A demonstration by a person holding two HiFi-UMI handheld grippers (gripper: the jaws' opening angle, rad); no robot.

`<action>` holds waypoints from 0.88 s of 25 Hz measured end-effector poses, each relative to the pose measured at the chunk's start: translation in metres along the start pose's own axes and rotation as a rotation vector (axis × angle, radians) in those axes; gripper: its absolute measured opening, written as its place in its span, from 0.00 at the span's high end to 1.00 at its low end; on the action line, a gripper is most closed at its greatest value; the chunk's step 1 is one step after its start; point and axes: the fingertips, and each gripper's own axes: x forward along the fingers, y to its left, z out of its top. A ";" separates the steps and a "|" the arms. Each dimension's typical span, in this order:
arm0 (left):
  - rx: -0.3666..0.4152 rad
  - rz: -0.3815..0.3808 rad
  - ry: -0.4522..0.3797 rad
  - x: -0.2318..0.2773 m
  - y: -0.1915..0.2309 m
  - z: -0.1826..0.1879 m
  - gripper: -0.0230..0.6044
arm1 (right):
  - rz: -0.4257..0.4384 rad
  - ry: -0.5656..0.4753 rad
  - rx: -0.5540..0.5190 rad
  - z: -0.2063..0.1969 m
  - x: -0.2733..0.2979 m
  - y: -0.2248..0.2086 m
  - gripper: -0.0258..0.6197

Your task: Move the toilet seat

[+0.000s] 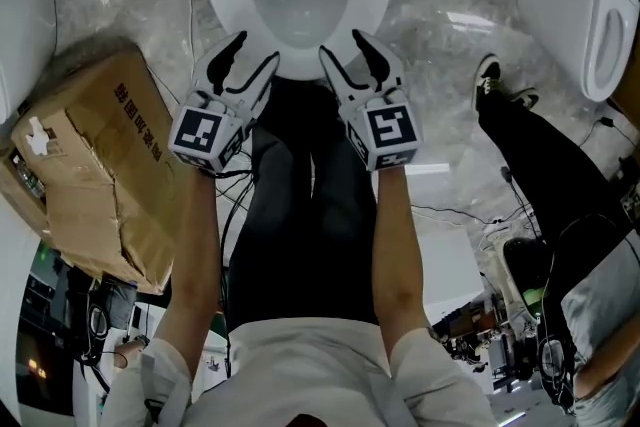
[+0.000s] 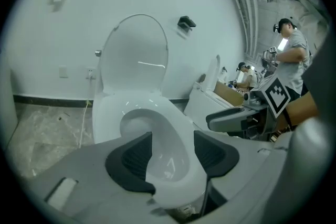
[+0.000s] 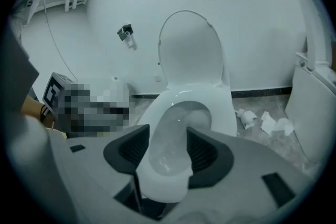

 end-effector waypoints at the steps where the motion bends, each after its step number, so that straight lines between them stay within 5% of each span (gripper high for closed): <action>1: -0.019 0.010 0.007 0.003 0.003 -0.005 0.56 | -0.010 0.014 0.005 -0.005 0.003 -0.003 0.61; 13: -0.108 0.118 0.094 0.020 0.032 -0.068 0.34 | -0.122 0.129 0.106 -0.071 0.025 -0.035 0.45; 22: -0.145 0.187 0.125 0.029 0.047 -0.097 0.30 | -0.169 0.183 0.145 -0.099 0.032 -0.054 0.32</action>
